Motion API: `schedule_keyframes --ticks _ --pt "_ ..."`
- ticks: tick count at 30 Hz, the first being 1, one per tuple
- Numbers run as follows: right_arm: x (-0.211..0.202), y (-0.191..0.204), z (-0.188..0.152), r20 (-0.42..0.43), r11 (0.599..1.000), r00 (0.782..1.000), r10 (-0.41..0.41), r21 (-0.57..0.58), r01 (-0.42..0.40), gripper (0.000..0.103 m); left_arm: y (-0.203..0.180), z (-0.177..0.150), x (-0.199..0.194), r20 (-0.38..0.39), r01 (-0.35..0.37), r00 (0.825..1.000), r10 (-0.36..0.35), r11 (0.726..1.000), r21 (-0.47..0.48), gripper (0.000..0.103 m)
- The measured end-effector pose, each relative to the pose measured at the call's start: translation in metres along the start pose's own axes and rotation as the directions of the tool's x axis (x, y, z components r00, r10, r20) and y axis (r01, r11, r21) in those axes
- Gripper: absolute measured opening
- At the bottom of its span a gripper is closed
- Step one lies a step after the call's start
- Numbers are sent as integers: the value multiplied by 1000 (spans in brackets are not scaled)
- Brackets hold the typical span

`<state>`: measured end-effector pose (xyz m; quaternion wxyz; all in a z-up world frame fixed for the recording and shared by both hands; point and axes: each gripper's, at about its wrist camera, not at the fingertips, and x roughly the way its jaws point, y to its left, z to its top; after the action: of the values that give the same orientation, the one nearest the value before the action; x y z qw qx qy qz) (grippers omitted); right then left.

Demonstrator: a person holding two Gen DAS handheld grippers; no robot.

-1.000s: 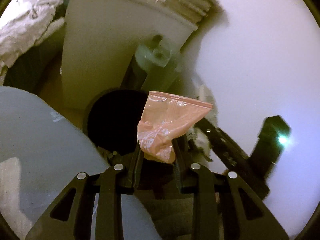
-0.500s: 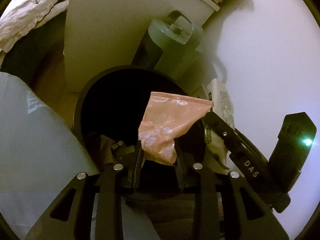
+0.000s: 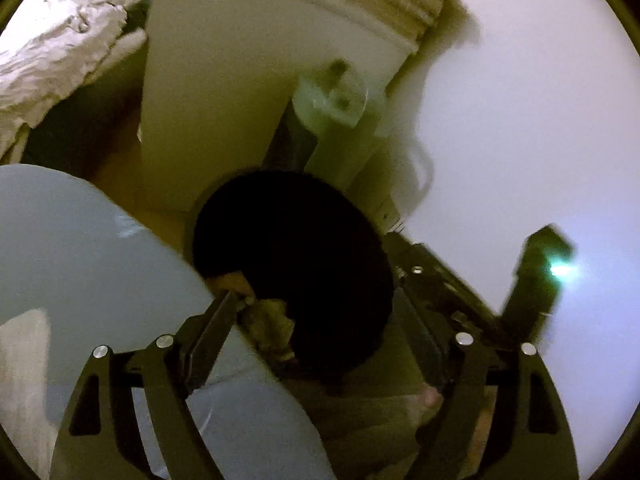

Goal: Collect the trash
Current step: 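Move both items over the black bin and open both tools, then grasp the green drink pouch with the left tool while the right tool grasps a red milk carton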

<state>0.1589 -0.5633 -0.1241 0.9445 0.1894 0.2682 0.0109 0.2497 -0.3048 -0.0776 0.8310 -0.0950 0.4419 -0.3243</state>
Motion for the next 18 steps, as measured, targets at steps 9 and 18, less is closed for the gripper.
schedule_keyframes --ticks 9,18 --pt "-30 45 -11 43 983 988 150 -112 -144 84 64 -51 -161 214 -173 958 191 980 -103 80" --pt "-59 218 13 -214 815 863 458 -286 -504 95 234 -93 -225 68 -469 840 538 784 -407 80"
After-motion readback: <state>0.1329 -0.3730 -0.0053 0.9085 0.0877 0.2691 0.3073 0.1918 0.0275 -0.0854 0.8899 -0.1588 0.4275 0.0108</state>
